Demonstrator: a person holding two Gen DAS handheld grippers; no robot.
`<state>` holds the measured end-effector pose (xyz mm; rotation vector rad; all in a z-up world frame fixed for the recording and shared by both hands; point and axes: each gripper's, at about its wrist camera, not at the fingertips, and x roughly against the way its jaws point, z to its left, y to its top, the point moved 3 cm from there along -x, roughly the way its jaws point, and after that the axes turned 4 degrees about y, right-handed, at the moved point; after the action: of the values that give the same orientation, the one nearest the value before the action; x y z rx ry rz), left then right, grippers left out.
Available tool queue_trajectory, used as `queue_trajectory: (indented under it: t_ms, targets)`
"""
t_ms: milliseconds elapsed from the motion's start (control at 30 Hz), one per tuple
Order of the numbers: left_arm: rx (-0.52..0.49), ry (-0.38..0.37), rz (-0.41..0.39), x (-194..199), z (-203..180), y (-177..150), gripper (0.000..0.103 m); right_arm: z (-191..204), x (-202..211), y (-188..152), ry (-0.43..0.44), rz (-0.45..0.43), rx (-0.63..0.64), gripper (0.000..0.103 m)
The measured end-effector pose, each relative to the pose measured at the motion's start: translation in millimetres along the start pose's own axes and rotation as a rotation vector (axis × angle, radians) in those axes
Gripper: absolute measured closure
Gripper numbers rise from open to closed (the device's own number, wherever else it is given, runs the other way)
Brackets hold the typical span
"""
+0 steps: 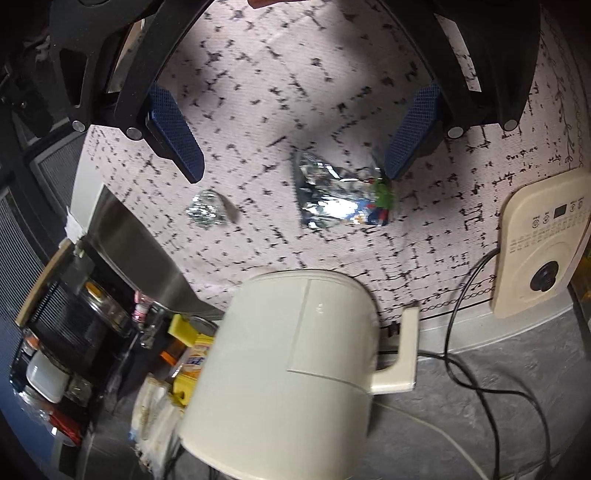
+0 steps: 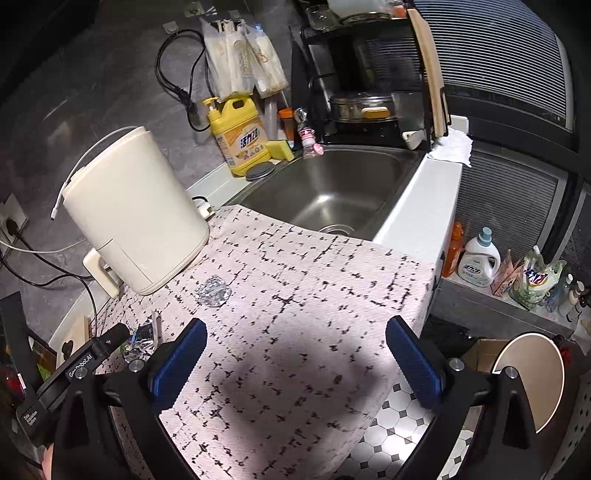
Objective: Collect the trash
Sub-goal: 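Move both tools back to the foil trash on the counter, then close the left tool on the foil snack wrapper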
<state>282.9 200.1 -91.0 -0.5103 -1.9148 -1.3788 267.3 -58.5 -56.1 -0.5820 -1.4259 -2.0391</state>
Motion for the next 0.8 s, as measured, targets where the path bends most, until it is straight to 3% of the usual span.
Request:
queue_trajectory:
  t_ms: [233,800]
  targets:
    - [0.038,0.043,0.032,-18.4,18.7,1.7,0.006,23.3,-25.1,2.6,0.029,0.041,0.043,0.008]
    - [0.093,0.168,0.151,-86.7,18.9,9.3,0.006,68.9,-119.4,22.1,0.149,0.198,0.194,0.008]
